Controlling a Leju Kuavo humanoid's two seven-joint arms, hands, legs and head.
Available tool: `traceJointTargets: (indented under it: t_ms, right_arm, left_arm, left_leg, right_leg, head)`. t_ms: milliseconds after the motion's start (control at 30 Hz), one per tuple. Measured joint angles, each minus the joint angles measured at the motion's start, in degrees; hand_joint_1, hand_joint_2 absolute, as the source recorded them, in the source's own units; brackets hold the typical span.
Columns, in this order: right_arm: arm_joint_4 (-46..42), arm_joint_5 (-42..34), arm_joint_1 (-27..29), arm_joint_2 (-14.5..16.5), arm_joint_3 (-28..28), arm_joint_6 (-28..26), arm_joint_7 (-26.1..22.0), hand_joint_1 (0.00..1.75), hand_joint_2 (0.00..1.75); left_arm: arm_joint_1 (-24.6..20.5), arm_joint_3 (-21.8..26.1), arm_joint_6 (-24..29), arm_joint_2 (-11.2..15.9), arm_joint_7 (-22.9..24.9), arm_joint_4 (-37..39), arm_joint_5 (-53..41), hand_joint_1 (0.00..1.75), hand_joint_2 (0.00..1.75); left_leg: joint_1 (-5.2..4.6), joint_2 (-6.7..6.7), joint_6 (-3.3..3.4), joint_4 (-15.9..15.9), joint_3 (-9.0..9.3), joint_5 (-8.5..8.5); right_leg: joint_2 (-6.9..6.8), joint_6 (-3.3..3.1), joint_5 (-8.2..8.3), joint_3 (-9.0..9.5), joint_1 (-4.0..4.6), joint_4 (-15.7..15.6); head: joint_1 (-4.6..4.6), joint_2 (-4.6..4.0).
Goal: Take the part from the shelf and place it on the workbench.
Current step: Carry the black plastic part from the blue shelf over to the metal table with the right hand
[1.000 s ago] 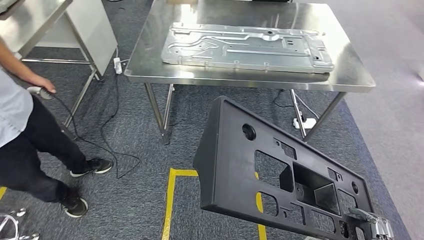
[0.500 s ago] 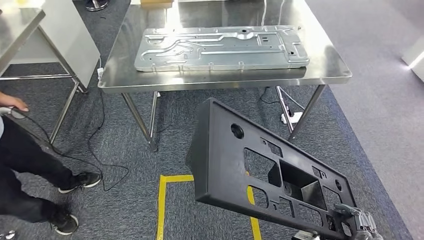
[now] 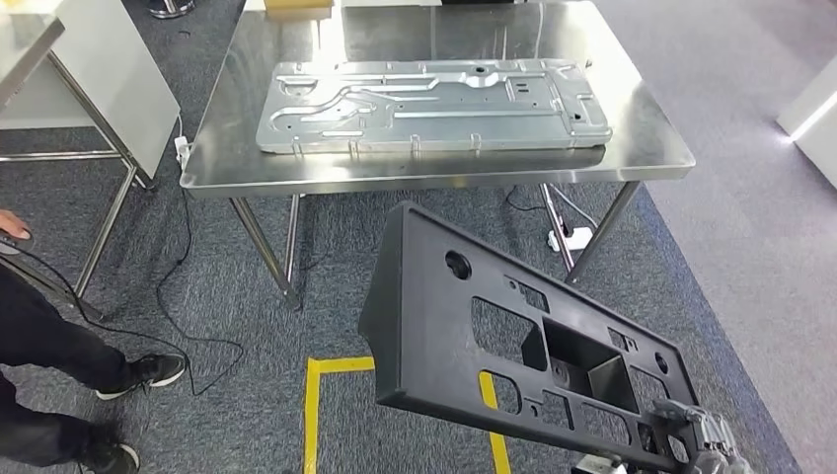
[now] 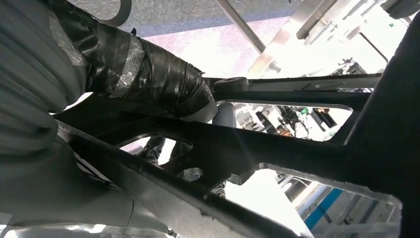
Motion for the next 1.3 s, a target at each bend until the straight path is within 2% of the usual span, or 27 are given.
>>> traceJointTargets:
  t_ms: [33, 100, 133, 200, 267, 333, 367, 400, 467, 500, 533, 567, 633, 667, 700, 767, 833, 867, 900, 967, 1000, 1033, 1067, 1133, 1167, 1233, 1300]
  right_arm:
    - [0.1, -0.02, 0.02, -0.14, 0.01, 0.0, 0.1, 1.75, 1.75]
    - [0.21, -0.08, 0.02, -0.36, 0.03, 0.0, 0.17, 1.75, 1.75]
    - [0.27, -0.13, -0.02, -0.43, 0.04, 0.0, 0.17, 1.75, 1.75]
    - [0.38, -0.2, -0.06, -0.55, 0.12, -0.02, 0.17, 1.75, 1.75]
    - [0.46, -0.24, 0.01, -0.63, 0.25, -0.05, 0.23, 1.75, 1.75]
    - [0.48, -0.35, 0.04, -0.67, 0.37, -0.06, 0.21, 1.75, 1.75]
    - [0.46, -0.61, -0.04, -0.68, 0.4, -0.07, 0.09, 1.75, 1.75]
    - [0.45, -0.99, -0.11, -0.68, 0.44, -0.07, -0.15, 1.75, 1.75]
    - [0.44, -1.81, -0.26, -0.69, 0.51, -0.07, -0.96, 1.75, 1.75]
    - [0.44, -2.13, -0.28, -0.69, 0.55, -0.07, -1.56, 1.75, 1.75]
    - [0.42, -2.37, -0.3, -0.69, 0.58, -0.07, -2.22, 1.75, 1.75]
    - [0.36, -2.66, -0.3, -0.69, 0.6, -0.07, -2.9, 1.75, 1.75]
    - [0.09, -3.15, -0.29, -0.64, 0.6, -0.07, -4.07, 1.75, 1.75]
    - [-0.07, -3.29, -0.33, -0.61, 0.6, -0.07, -4.49, 1.75, 1.75]
    - [-0.22, -3.34, -0.36, -0.52, 0.6, -0.08, -4.79, 1.75, 1.75]
    - [-0.42, -3.31, -0.39, -0.32, 0.6, -0.1, -5.13, 1.75, 1.75]
    - [-0.69, -3.15, -0.34, -0.2, 0.6, -0.11, -5.21, 1.75, 1.75]
    - [-0.84, -3.07, -0.36, -0.18, 0.6, -0.11, -5.22, 1.75, 1.75]
    - [-0.94, -3.01, -0.39, -0.18, 0.6, -0.11, -5.22, 1.75, 1.75]
    - [-0.99, -2.99, -0.44, -0.18, 0.6, -0.11, -5.21, 1.75, 1.75]
    - [-0.98, -2.99, -0.44, -0.18, 0.6, -0.11, -5.21, 1.75, 1.75]
    - [-0.97, -2.97, -0.42, -0.18, 0.6, -0.11, -5.21, 1.75, 1.75]
    - [-0.96, -2.95, -0.4, -0.18, 0.6, -0.11, -5.21, 1.75, 1.75]
    - [-0.95, -2.91, -0.41, -0.18, 0.6, -0.11, -5.22, 1.75, 1.75]
    - [-0.94, -2.89, -0.42, -0.18, 0.6, -0.1, -5.22, 1.75, 1.75]
    - [-0.98, -2.85, -0.41, -0.18, 0.6, -0.1, -5.23, 1.75, 1.75]
    - [-1.04, -2.79, -0.42, -0.18, 0.6, -0.11, -5.25, 1.75, 1.75]
  left_arm:
    - [0.06, 0.01, -0.01, 0.0, 0.02, 0.0, -0.01, 0.0, 1.75]
    - [0.19, 0.02, -0.02, 0.0, 0.05, 0.0, -0.01, 0.0, 1.75]
    - [0.17, 0.02, -0.03, 0.01, 0.07, 0.0, -0.01, 0.0, 1.75]
    - [-0.03, 0.01, -0.04, 0.01, 0.1, 0.0, -0.01, 0.0, 1.75]
    - [-0.14, 0.01, -0.03, 0.01, 0.11, 0.0, -0.01, 0.0, 1.75]
    - [-0.13, 0.01, 0.01, 0.02, 0.12, 0.0, -0.02, 0.0, 1.75]
    - [-0.2, 0.01, 0.03, 0.02, 0.13, 0.0, -0.03, 0.0, 1.75]
    - [-0.26, 0.01, 0.05, 0.02, 0.14, 0.0, -0.05, 0.0, 1.75]
    - [-0.31, 0.0, 0.07, 0.02, 0.14, 0.0, -0.2, 0.0, 1.75]
    - [-0.26, 0.0, 0.07, 0.02, 0.14, 0.0, -0.3, 0.0, 1.75]
    - [-0.17, 0.0, 0.07, 0.03, 0.15, 0.0, -0.39, 0.0, 1.75]
    - [-0.07, 0.0, 0.09, 0.04, 0.16, 0.0, -0.44, 0.0, 1.75]
    - [0.07, 0.01, 0.39, 0.08, 0.36, 0.0, -0.5, 0.0, 1.75]
    - [0.03, 0.02, 0.73, 0.14, 0.56, 0.0, -0.52, 0.0, 1.75]
    - [-0.05, 0.02, 1.15, 0.18, 0.78, 0.0, -0.56, 0.0, 1.75]
    - [-0.13, 0.01, 1.87, 0.25, 1.14, 0.0, -0.6, 0.0, 1.75]
    - [-0.05, 0.02, 2.33, 0.23, 1.39, 0.0, -0.63, 0.0, 1.75]
    - [-0.06, 0.02, 2.52, 0.21, 1.5, 0.0, -0.64, 0.0, 1.75]
    - [-0.14, 0.02, 2.69, 0.19, 1.57, 0.0, -0.67, 0.0, 1.75]
    - [-0.31, 0.02, 2.85, 0.17, 1.67, 0.0, -0.73, 0.0, 1.75]
    - [-0.35, 0.02, 2.87, 0.17, 1.72, 0.0, -0.75, 0.0, 1.75]
    - [-0.35, 0.02, 2.88, 0.17, 1.77, 0.0, -0.78, 0.0, 1.75]
    - [-0.34, 0.02, 2.89, 0.17, 1.81, 0.0, -0.79, 0.0, 1.75]
    - [-0.34, 0.02, 2.9, 0.14, 1.89, 0.0, -0.81, 0.0, 1.75]
    - [-0.4, 0.02, 2.91, 0.11, 1.9, 0.0, -0.83, 0.0, 1.75]
    - [-0.56, 0.02, 2.92, 0.04, 1.9, 0.0, -0.85, 0.0, 1.75]
    - [-0.58, 0.02, 2.91, 0.01, 1.9, 0.0, -0.86, 0.0, 1.75]
  left_leg:
    - [0.13, 0.0, -0.19, 0.01, 0.59, -0.46]
    - [0.47, 0.01, -0.78, 0.04, 1.96, -1.54]
    - [0.6, 0.03, -1.14, 0.13, 2.55, -2.05]
    - [0.59, 0.11, -2.03, 0.16, 2.93, -2.92]
    - [0.47, 0.25, -2.89, 0.3, 3.38, -3.34]
    - [0.63, 0.3, -3.38, 1.66, 3.58, -3.96]
    - [0.74, 0.29, -3.48, 3.63, 2.66, -4.82]
    - [0.79, 0.26, -3.49, 6.8, 0.91, -6.18]
    - [0.73, 0.24, -3.37, 13.87, -3.77, -9.01]
    - [0.68, 0.24, -3.21, 15.92, -5.55, -9.46]
    - [0.6, 0.23, -2.98, 16.11, -6.45, -8.76]
    - [0.43, 0.22, -2.6, 14.33, -6.42, -6.84]
    - [-0.12, 0.22, -1.57, 7.9, -4.75, -1.9]
    - [-0.46, 0.22, -1.13, 5.16, -4.11, -0.6]
    - [-0.75, 0.18, -0.79, 3.53, -3.68, 0.09]
    - [-1.15, 0.08, -0.43, 2.6, -3.54, 0.31]
    - [-0.87, 0.12, -0.12, 1.42, -2.79, 1.48]
    - [-0.66, 0.17, 0.02, 0.74, -2.39, 1.77]
    - [-0.45, 0.21, 0.13, 0.17, -2.07, 2.0]
    - [-0.42, 0.17, 0.24, -0.1, -1.87, 1.98]
    - [-0.4, 0.09, 0.22, -0.07, -1.83, 1.88]
    - [-0.35, -0.06, 0.12, -0.01, -1.74, 1.75]
    - [-0.26, -0.26, -0.03, 0.09, -1.62, 1.57]
    - [0.0, -0.8, -0.52, 0.49, -1.37, 1.08]
    - [0.04, -1.1, -0.87, 0.8, -1.41, 0.77]
    - [0.01, -1.72, -1.64, 1.17, -1.7, 0.46]
    - [0.09, -2.23, -2.39, 1.07, -1.86, 0.47]
  right_leg:
    - [-0.07, 0.28, 1.3, -0.68, -0.28, -0.51]
    - [-0.44, 0.79, 6.66, 0.54, -0.79, -6.53]
    - [-0.73, 0.87, 8.39, 1.28, -0.81, -9.55]
    - [-1.19, 0.22, 9.42, 1.92, -0.49, -12.57]
    - [-1.13, -0.97, 9.05, 2.07, -0.25, -12.61]
    - [-0.86, -1.89, 9.14, 2.89, -0.28, -12.93]
    - [-0.77, -2.3, 8.99, 3.32, -0.18, -13.05]
    - [-0.78, -2.67, 8.78, 3.63, -0.04, -13.15]
    - [-0.69, -3.27, 8.29, 3.98, 0.4, -13.17]
    - [-0.57, -3.47, 8.03, 4.23, 0.66, -13.17]
    - [-0.4, -3.61, 7.75, 4.58, 0.93, -13.16]
    - [-0.22, -3.69, 7.45, 5.05, 1.19, -13.17]
    - [-0.03, -3.71, 6.85, 6.04, 1.55, -13.23]
    - [-0.02, -3.64, 6.63, 6.37, 1.61, -13.26]
    - [-0.03, -3.45, 6.46, 6.48, 1.56, -13.3]
    - [-0.02, -2.89, 6.29, 6.6, 1.35, -13.48]
    - [-0.06, -2.29, 5.96, 6.85, 1.34, -13.5]
    - [-0.11, -1.97, 5.26, 6.52, 1.33, -12.61]
    - [-0.18, -1.64, 3.99, 5.57, 1.25, -10.55]
    - [-0.25, -0.95, 0.81, 1.98, 0.76, -3.79]
    - [-0.26, -0.62, -0.06, 0.23, 0.48, -0.8]
    - [-0.28, -0.34, 0.15, -0.79, 0.2, 0.58]
    - [-0.29, -0.09, 1.51, -0.76, -0.06, -0.18]
    - [0.04, 0.28, 5.82, 1.81, -0.56, -6.54]
    - [0.58, 0.32, 7.2, 3.31, -0.64, -9.91]
    - [1.38, -0.13, 7.85, 4.76, -0.54, -13.31]
    - [1.17, -1.01, 7.67, 4.87, -0.32, -13.56]
  head:
    - [0.01, 0.0]
    - [0.03, 0.0]
    - [0.05, 0.0]
    - [0.18, 0.01]
    - [0.2, 0.01]
    - [0.16, 0.0]
    - [0.14, 0.0]
    - [0.09, 0.0]
    - [0.03, 0.0]
    - [0.03, 0.0]
    - [0.03, 0.0]
    - [0.02, 0.0]
    - [0.05, 0.0]
    - [0.09, 0.0]
    - [0.06, 0.0]
    - [-0.01, 0.0]
    - [-0.03, 0.0]
    - [-0.02, 0.0]
    - [0.0, 0.0]
    - [0.03, 0.0]
    - [0.03, 0.0]
    - [0.03, 0.0]
    - [0.03, 0.0]
    - [0.04, 0.0]
    - [0.05, 0.0]
    - [0.02, 0.0]
    - [-0.03, 0.0]
